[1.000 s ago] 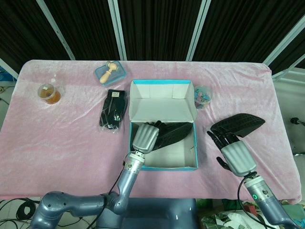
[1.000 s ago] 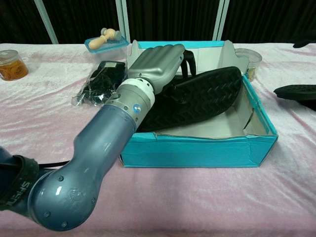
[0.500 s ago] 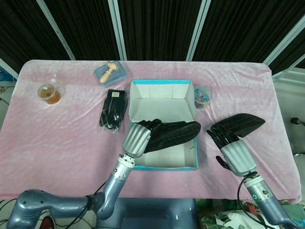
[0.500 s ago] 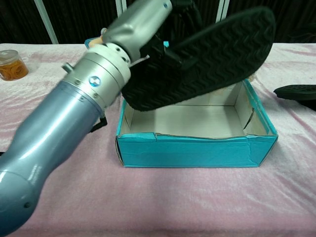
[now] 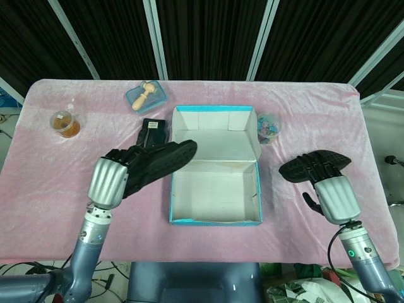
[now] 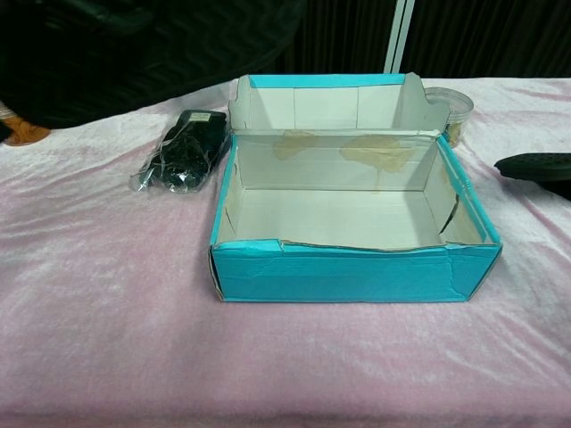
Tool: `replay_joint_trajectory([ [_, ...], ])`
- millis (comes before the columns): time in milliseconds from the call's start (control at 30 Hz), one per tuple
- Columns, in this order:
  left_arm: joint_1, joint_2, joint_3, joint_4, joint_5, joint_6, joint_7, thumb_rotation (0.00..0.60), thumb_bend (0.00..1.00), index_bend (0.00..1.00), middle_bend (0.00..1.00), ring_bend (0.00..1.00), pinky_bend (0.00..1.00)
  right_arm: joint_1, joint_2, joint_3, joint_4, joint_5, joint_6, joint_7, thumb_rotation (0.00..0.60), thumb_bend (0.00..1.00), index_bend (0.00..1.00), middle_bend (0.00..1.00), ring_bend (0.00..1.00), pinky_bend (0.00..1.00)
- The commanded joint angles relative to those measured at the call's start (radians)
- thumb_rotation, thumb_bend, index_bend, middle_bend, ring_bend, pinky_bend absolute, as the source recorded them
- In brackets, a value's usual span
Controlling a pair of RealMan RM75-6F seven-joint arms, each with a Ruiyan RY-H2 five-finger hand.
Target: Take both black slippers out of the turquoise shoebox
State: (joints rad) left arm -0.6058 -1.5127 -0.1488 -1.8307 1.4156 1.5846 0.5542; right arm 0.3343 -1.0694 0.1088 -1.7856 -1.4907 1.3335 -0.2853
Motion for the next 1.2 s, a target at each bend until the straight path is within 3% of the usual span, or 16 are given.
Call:
replay_joint_trajectory([
  [33, 0.051, 0.056, 0.035, 0.01, -0.096, -0.04, 0.057, 0.6, 0.35, 0.41, 0.53, 0.5, 0.51, -0.002, -0.002, 0.003, 0.006, 0.005, 0.003, 0.006, 0.6, 0.22, 0.0, 0.11, 0.07, 0.25],
  [300, 0.073, 0.0, 0.019, 0.193, -0.234, -0.107, 0.117, 0.6, 0.35, 0.4, 0.51, 0.48, 0.48, -0.002, -0.014, 0.004, 0.016, 0.007, -0.003, 0.009, 0.6, 0.22, 0.0, 0.1, 0.06, 0.25],
  [367, 0.074, -0.007, 0.017, 0.212, -0.25, -0.122, 0.13, 0.6, 0.27, 0.37, 0.48, 0.44, 0.44, -0.003, -0.016, 0.004, 0.016, 0.006, 0.0, 0.008, 0.6, 0.22, 0.0, 0.1, 0.06, 0.25],
  [433, 0.074, 0.0, 0.018, 0.216, -0.279, -0.145, 0.164, 0.6, 0.08, 0.27, 0.37, 0.31, 0.33, -0.005, -0.016, 0.004, 0.015, 0.009, 0.0, 0.008, 0.6, 0.22, 0.0, 0.09, 0.06, 0.25],
  [500, 0.074, 0.009, 0.013, 0.203, -0.309, -0.167, 0.176, 0.6, 0.0, 0.17, 0.25, 0.18, 0.21, -0.006, -0.016, 0.004, 0.013, 0.017, -0.003, 0.009, 0.6, 0.22, 0.0, 0.06, 0.04, 0.25],
  [633, 0.094, 0.053, 0.0, 0.148, -0.333, -0.178, 0.137, 0.6, 0.0, 0.01, 0.11, 0.01, 0.1, -0.012, -0.015, 0.003, 0.01, 0.047, -0.012, 0.0, 0.6, 0.22, 0.0, 0.01, 0.0, 0.24],
  [767, 0.149, 0.134, 0.02, 0.078, -0.253, -0.126, 0.031, 0.6, 0.0, 0.0, 0.09, 0.0, 0.05, -0.023, -0.014, 0.002, 0.005, 0.067, -0.008, -0.012, 0.6, 0.22, 0.0, 0.0, 0.0, 0.23],
  [900, 0.27, 0.237, 0.09, 0.013, -0.099, 0.013, -0.121, 0.6, 0.0, 0.0, 0.1, 0.0, 0.05, -0.06, -0.009, -0.011, -0.004, 0.1, 0.02, -0.024, 0.6, 0.22, 0.0, 0.0, 0.0, 0.23],
  [1200, 0.464, 0.293, 0.197, 0.05, 0.041, 0.212, -0.24, 0.6, 0.0, 0.0, 0.11, 0.01, 0.05, -0.151, -0.008, -0.05, 0.001, 0.107, 0.11, -0.022, 0.6, 0.22, 0.0, 0.0, 0.0, 0.23],
])
